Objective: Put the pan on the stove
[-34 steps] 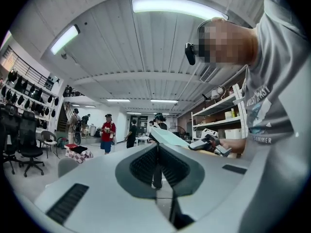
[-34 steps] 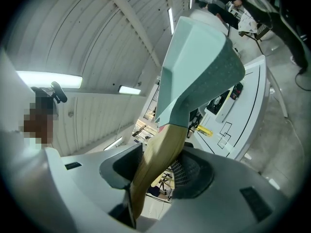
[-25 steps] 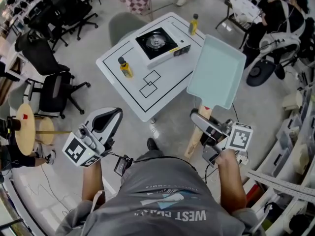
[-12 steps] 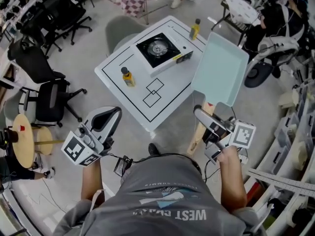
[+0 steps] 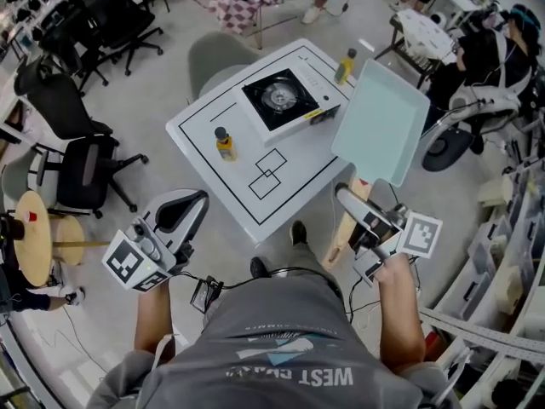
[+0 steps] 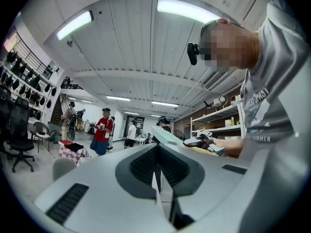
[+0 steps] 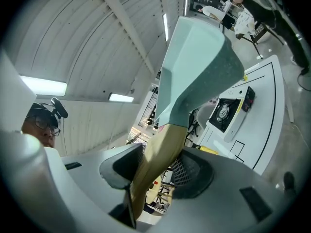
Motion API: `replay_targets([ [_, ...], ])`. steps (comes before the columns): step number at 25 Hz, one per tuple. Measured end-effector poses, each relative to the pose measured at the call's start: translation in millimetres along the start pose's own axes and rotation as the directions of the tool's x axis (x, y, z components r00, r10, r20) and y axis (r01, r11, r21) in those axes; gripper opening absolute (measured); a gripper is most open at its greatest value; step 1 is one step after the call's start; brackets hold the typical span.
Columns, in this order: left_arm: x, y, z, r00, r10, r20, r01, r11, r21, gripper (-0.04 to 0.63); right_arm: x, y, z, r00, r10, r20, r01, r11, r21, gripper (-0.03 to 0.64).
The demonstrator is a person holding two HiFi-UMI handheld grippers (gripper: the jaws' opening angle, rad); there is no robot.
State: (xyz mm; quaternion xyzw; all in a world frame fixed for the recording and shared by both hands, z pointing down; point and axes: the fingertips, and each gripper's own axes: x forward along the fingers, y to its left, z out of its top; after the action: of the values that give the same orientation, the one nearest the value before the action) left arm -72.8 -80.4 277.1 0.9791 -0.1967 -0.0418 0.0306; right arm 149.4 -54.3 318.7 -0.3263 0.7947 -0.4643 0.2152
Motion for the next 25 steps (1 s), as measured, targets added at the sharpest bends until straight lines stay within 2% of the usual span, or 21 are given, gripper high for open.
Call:
replay_targets([
  [4,7,6,-3,0.999,0.039,-0.01,-0.039,0.999,0.017,0.002,16,-13,17,0.999,0.036,-0.035,-0.035,0.999,0.009,0.186],
  [11,17,19,-3,0.989,0.145,-0.013,-0.145,0.989,0.004,0.002,44,-38,39,0.99,0.075,-0.123,-0.069,0.996,0.053,0.186],
  [18,33,33,-6,0.973,0.232,-0.002,-0.232,0.973,-0.007,0.002,72,-66,67,0.975,0.104,-0.196,-0.092,0.993,0.068,0.186],
  [25,36,49,-10,0.945,0.327,-0.013,-0.327,0.945,-0.015,0.002,98,-92,85,0.958,0.122,-0.26,-0.102,0.991,0.092,0.186],
])
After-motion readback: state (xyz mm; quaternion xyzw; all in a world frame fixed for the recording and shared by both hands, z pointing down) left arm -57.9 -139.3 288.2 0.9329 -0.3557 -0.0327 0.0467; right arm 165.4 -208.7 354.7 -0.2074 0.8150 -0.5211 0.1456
